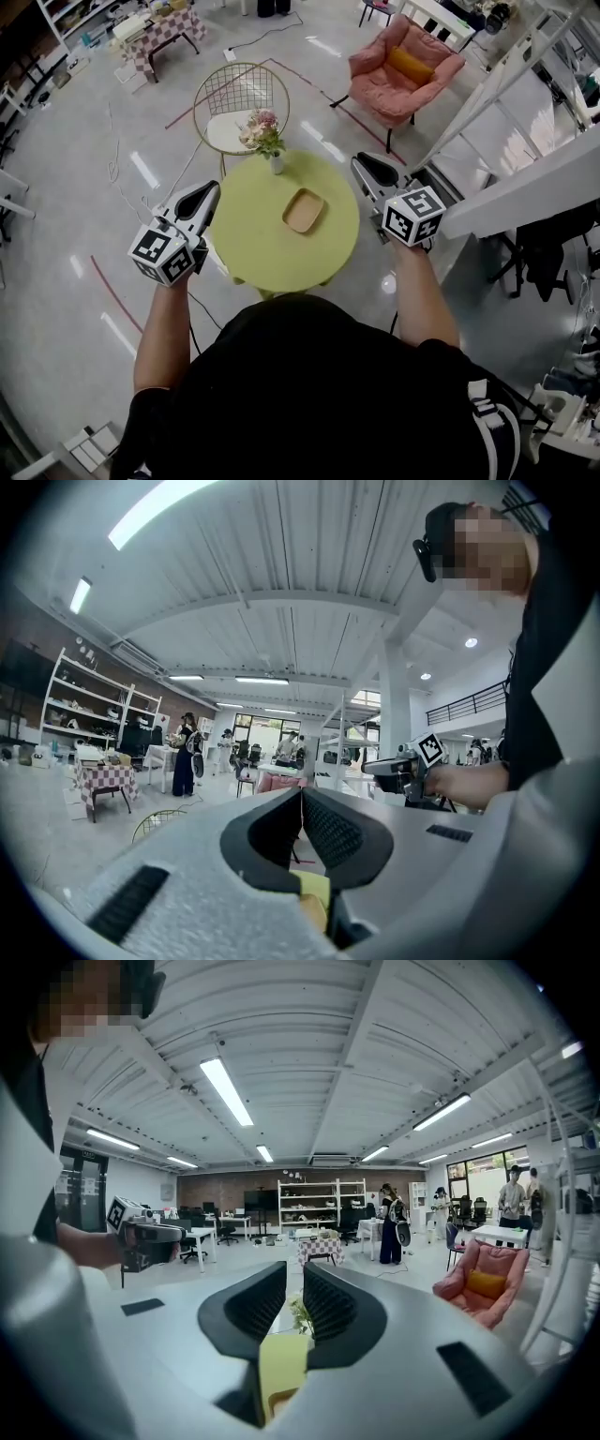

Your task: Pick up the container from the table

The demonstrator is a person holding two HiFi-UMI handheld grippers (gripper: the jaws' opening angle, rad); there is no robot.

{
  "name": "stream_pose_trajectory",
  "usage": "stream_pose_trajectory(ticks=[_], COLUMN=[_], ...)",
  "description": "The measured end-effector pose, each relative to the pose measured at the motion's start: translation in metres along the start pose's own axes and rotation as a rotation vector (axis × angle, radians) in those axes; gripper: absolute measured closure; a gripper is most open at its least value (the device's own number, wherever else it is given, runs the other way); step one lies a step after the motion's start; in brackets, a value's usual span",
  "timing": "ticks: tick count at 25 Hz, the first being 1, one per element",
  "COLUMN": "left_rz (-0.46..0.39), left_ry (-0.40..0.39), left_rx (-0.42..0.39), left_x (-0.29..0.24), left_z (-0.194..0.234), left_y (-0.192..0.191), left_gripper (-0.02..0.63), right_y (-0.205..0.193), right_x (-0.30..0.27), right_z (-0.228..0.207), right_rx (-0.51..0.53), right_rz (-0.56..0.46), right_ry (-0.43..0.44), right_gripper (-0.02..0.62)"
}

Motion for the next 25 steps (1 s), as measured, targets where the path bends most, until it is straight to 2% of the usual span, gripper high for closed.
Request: stream_pose_trajectory(ticks=[9, 15, 20, 25], left_rz=[0.033, 0.062, 0.051, 0.076], left_ry=[-0.006, 0.0, 0.027, 0.023], left_rx=[0.028, 0.043, 0.019, 0.021], left_x=[-0.003, -0.01, -0.015, -0.02], left_z=[0.016, 0.027, 0.032, 0.04], left_y=[-0.015, -0.029, -0.036, -0.048], left_gripper=[0.588, 0.588, 0.588, 0.588], right_y=[-0.022, -0.05, -0.074, -0.1], right_x=[-0.019, -0.038, -0.055, -0.072], right_z=[0.004, 0.001, -0.002, -0.004], right_rx=[-0.003, -0.015, -0.037, -0.037], right_rz=[0.07, 0.131, 0.184, 0.229], right_ry=[-0.006, -0.004, 0.016, 0.017], right_gripper=[0.525, 0.494, 0.479, 0.459])
Point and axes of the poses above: the fingertips, and each gripper's own axes: x backward along the fingers, z to its left, y out of its top, the point moved 5 cm from there along x, backward along the fingers, and after that the axes turned 6 degrees about y, right-handed, at the moved point
